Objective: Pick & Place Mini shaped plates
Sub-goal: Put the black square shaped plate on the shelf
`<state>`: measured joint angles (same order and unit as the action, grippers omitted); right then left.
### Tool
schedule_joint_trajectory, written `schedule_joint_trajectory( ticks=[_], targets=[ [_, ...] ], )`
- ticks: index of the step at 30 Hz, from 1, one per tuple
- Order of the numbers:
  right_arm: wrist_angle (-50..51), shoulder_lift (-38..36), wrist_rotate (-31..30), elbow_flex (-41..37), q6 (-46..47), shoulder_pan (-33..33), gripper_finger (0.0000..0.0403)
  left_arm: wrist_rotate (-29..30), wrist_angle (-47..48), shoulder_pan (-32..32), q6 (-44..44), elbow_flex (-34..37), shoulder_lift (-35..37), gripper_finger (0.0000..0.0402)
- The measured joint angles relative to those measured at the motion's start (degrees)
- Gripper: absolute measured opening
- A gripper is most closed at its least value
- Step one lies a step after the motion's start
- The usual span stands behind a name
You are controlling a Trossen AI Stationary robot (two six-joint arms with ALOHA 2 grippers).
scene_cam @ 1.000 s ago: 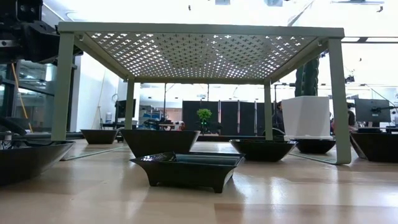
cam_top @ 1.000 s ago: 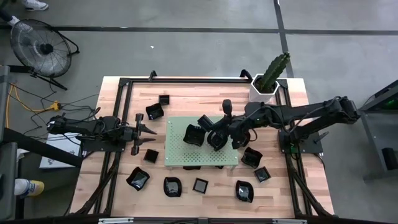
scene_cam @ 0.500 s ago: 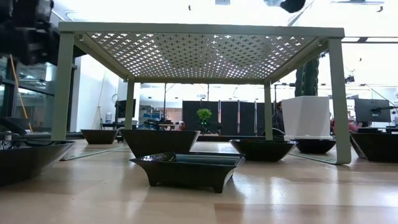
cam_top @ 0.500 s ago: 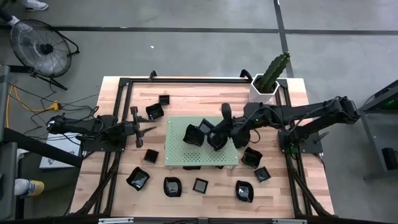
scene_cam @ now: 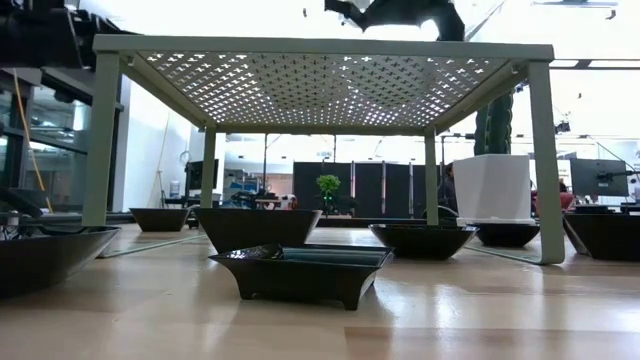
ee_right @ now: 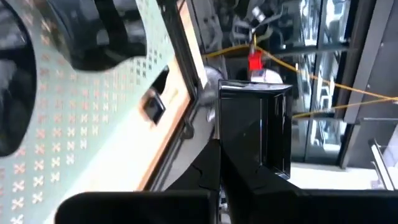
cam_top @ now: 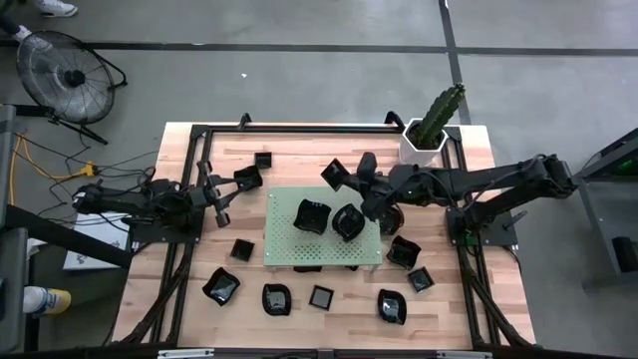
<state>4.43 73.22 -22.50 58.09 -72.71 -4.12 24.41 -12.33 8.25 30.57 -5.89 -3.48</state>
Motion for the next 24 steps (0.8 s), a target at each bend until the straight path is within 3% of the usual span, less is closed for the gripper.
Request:
schedule_joint_trajectory(
  ticks=[5,9,18,24],
  targets=[
    [-1.05,4.99,-7.11,-0.01,-4.38,0.40,0.0000,2.44,-8.77,0.02,2.41,-0.11,-7.82,0.0113],
    [-5.35,9.18,-13.72,-0.07,-8.62,1.53,0.0000,4.39,-14.07,0.01,6.06,-1.24,-15.36,0.0142],
    [-16.15,10.88,-23.10,-0.05,-15.15,2.64,0.0000,9.99,-14.73,0.00,7.63,-15.44,-32.34,0.0254],
    [-16.69,10.88,-25.08,-0.05,-17.56,2.61,0.0000,14.41,-14.61,-0.02,11.74,-25.38,-45.06,0.0270]
  ],
)
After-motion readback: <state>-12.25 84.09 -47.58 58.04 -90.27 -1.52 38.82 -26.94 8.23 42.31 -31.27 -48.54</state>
